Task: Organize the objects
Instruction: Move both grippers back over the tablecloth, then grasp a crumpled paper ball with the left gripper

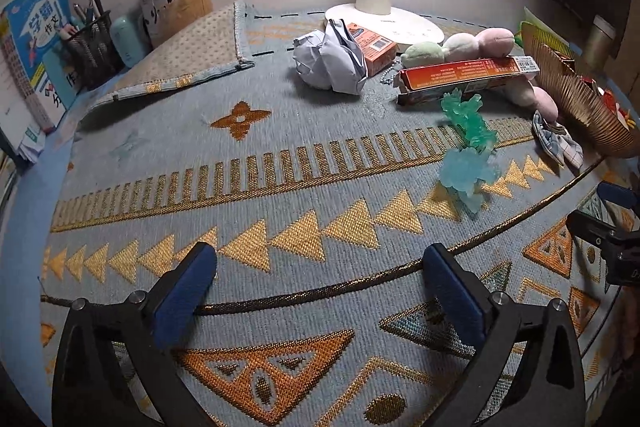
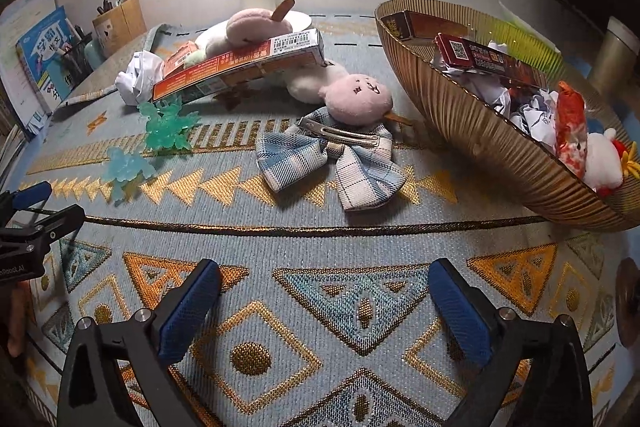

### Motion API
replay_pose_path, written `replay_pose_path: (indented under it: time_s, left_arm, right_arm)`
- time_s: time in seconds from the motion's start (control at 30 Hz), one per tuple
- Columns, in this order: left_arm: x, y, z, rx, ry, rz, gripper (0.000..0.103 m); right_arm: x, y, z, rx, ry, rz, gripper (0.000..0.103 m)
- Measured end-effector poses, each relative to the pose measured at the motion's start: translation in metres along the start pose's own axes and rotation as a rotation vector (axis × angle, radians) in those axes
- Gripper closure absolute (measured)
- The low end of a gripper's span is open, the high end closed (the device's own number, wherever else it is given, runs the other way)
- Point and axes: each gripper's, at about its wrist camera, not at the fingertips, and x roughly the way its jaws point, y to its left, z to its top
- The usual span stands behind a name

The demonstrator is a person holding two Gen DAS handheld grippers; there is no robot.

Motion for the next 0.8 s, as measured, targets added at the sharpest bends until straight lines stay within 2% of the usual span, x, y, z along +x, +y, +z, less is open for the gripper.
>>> replay_pose_path:
  time_s: [0.17, 0.27, 0.37, 0.47, 0.57, 0.6, 0.63, 0.67, 0.77, 0.8]
  left_arm:
    - [-0.001, 0.000, 0.001, 0.014, 0.014, -0.005, 0.000]
    - [0.002, 0.002, 0.012, 0.052, 0.033, -0.055, 0.000]
    - [-0.005, 0.006, 0.036, 0.035, -0.047, -0.053, 0.001]
    - [-0.002, 0.003, 0.066, 0.066, -0.104, -0.105, 0.001]
    - [0.022, -0.001, 0.088, 0.091, -0.096, -0.106, 0.001]
    - [0.031, -0.002, 0.093, 0.097, -0.091, -0.103, 0.004]
    - [0.039, -0.002, 0.097, 0.097, -0.085, -0.107, 0.013]
    - [0.048, 0.000, 0.101, 0.089, -0.081, -0.120, 0.018]
    - [0.065, 0.004, 0.111, 0.047, -0.057, -0.138, 0.026]
    - [0.066, 0.004, 0.112, 0.043, -0.063, -0.149, 0.038]
  right_arm:
    - [0.000, 0.000, 0.000, -0.001, 0.001, 0.000, 0.000]
    - [0.000, 0.000, 0.000, -0.001, 0.001, 0.000, 0.000]
    - [0.000, 0.002, -0.001, -0.007, 0.001, 0.005, 0.000]
    - [-0.001, 0.002, -0.002, -0.009, -0.001, 0.009, 0.000]
    - [-0.001, 0.002, -0.001, -0.003, -0.008, 0.004, 0.000]
    - [-0.002, 0.001, -0.001, 0.004, -0.014, 0.001, 0.000]
    - [-0.004, -0.001, -0.001, 0.014, -0.021, -0.001, 0.000]
    - [-0.006, -0.003, -0.001, 0.025, -0.031, -0.001, 0.000]
    - [-0.012, -0.011, -0.001, 0.067, -0.066, -0.003, 0.000]
    - [-0.013, -0.014, -0.001, 0.080, -0.069, 0.002, 0.000]
